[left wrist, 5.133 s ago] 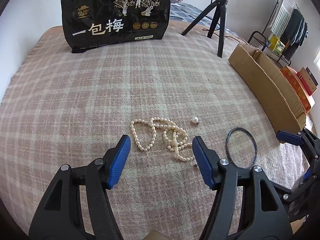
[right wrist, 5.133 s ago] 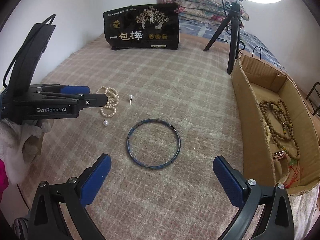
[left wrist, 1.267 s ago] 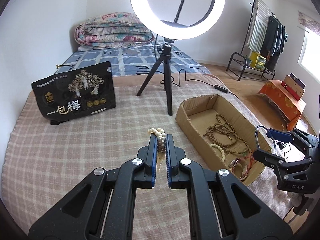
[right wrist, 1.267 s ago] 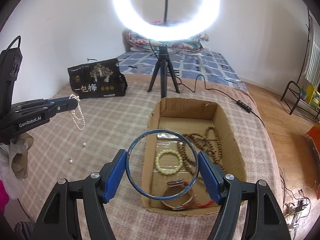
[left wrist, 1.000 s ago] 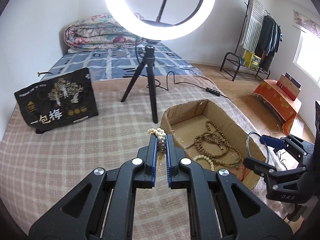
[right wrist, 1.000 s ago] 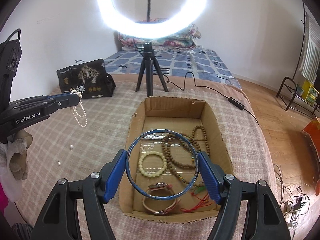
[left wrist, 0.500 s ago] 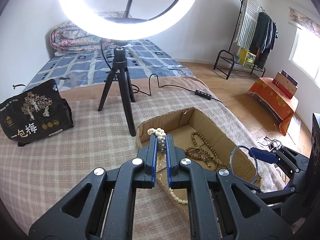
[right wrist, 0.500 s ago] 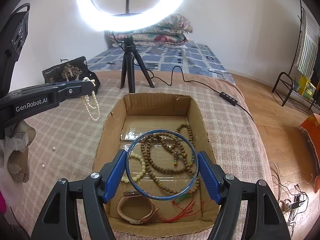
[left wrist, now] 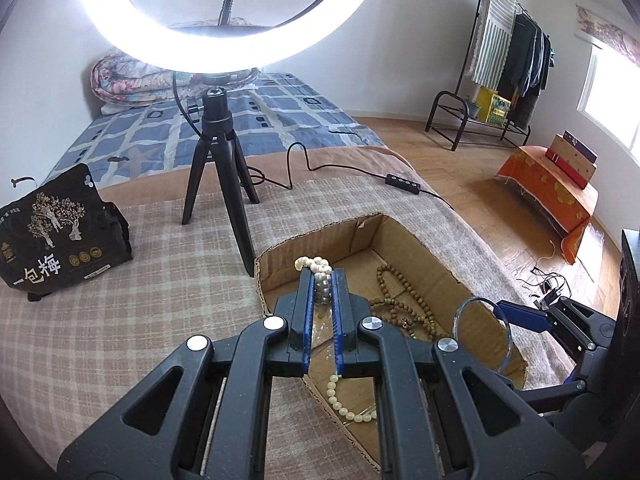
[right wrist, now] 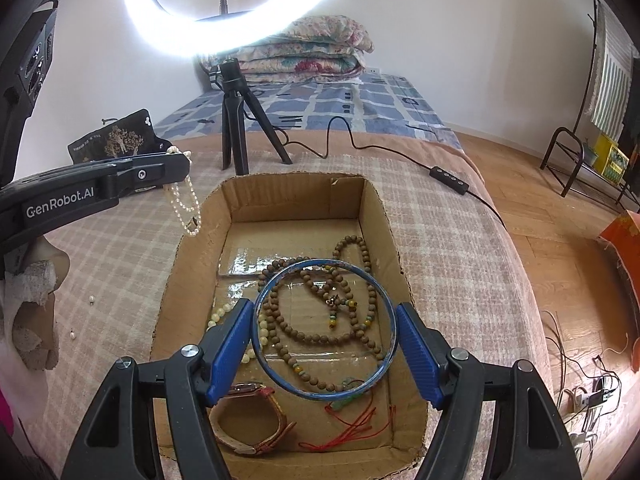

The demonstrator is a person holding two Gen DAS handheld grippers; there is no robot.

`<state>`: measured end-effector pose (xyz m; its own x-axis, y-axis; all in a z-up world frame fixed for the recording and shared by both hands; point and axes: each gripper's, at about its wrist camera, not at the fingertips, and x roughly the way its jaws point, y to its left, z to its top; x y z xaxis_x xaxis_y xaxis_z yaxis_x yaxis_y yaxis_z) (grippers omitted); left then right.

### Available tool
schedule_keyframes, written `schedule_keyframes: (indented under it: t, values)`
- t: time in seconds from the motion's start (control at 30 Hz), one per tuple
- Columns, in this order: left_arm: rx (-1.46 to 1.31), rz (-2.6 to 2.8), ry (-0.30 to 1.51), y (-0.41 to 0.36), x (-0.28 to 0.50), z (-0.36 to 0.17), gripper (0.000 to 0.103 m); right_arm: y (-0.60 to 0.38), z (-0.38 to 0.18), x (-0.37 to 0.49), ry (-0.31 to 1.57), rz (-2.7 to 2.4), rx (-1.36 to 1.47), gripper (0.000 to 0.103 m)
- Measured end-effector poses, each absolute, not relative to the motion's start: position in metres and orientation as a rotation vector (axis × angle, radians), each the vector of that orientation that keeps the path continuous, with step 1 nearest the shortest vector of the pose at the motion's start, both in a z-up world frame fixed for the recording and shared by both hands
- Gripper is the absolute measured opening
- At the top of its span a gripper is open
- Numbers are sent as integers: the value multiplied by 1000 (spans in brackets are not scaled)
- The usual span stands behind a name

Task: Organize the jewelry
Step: 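Open the left tool dropping the necklace while the right tool releases the bangle, then withdraw both open tools from the box toward the loose pearl studs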

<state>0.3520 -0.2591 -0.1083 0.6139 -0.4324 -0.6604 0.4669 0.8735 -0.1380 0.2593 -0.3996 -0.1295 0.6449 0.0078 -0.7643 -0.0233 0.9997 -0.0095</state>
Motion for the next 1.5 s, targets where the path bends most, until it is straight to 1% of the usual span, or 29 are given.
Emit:
schedule_keyframes:
  t: [0.2,0.23,0.27,0.3,0.37,0.43,0.53,0.63,1.1,1.5]
  values:
    - [47,-515,742,-260,351,-107,6,-398,-131,258,873,14,-26,76]
    - [46,-514,744,-259,351,-107,6,-397,-131,258,872,12,-31,80]
    - [45,-514,745,-259,351,-107,9,-395,-130,257,870,9,-38,84]
    - [43,-514,745,-259,351,-107,14,-394,-130,257,867,7,-43,85]
    - [39,-513,736,-259,350,-106,48,-392,-130,256,866,3,-51,85]
    - [39,-503,714,-258,348,-104,57,-391,-131,257,869,-1,-57,86]
    - [44,-502,712,-258,346,-103,63,-389,-132,255,864,-16,-66,99]
    - [44,-501,712,-258,346,-103,70,-389,-130,253,852,-31,-62,103]
    - [28,-501,697,-247,335,-94,72,-386,-125,244,862,-66,-75,103]
    - [19,-476,655,-217,318,-68,72,-370,-104,230,828,-65,-84,103]
